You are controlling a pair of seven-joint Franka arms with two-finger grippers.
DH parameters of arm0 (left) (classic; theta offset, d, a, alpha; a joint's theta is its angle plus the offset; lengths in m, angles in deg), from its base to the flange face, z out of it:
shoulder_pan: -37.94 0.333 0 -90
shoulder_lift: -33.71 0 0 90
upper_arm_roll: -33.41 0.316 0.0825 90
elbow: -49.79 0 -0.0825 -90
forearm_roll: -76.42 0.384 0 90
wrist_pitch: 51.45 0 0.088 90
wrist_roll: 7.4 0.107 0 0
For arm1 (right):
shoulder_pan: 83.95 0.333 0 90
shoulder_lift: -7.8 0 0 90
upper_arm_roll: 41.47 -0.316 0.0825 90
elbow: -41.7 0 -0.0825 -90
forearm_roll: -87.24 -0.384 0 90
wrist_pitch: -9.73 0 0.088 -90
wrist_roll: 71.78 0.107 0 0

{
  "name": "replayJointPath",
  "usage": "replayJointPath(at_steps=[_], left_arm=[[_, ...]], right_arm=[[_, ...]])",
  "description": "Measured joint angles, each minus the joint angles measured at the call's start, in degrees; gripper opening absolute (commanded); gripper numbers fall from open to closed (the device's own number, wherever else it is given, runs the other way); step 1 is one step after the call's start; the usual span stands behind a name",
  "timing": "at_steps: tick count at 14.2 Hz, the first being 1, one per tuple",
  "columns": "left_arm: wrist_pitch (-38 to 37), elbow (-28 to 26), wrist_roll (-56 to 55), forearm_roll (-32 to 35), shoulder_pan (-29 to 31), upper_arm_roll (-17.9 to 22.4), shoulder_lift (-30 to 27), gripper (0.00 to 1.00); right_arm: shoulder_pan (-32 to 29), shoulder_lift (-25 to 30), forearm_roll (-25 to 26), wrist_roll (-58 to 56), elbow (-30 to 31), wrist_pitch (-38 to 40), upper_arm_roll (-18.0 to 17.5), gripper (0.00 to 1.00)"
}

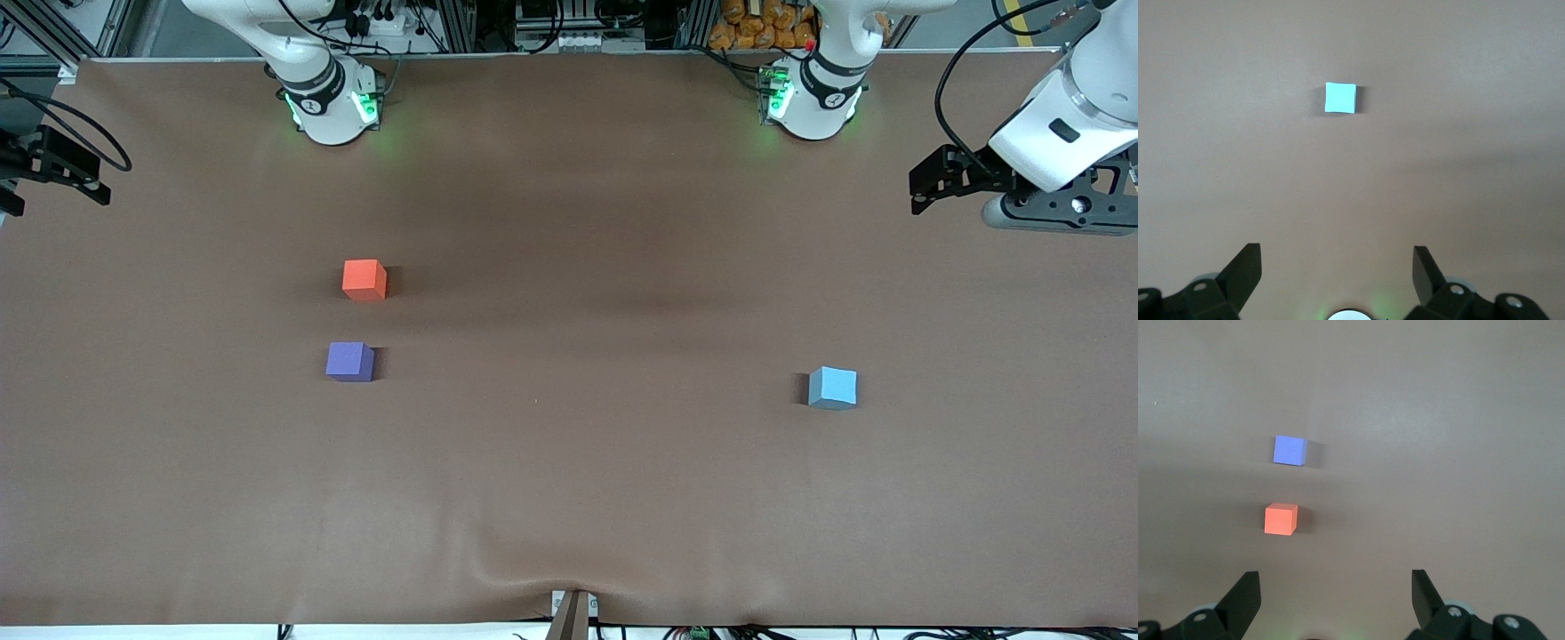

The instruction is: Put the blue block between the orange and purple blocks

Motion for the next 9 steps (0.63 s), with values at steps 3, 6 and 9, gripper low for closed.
replayJointPath(at_steps=[3, 6, 9], left_arm=[[-0.5, 0.1, 0.0, 0.0, 0.0, 0.1, 0.0, 1.00], [-0.5, 0.7, 0.0, 0.0, 0.0, 0.2, 0.3, 1.00], [-0.4, 0.9, 0.0, 0.0, 0.1, 0.3, 3.8, 1.00]], right_arm=[[0.0, 0.0, 0.0, 0.0, 0.0, 0.0, 0.0, 1.00], [0.0, -0.1, 0.0, 0.0, 0.0, -0.1, 0.0, 1.00], [0.0, -0.1, 0.0, 0.0, -0.1, -0.1, 0.0, 1.00]])
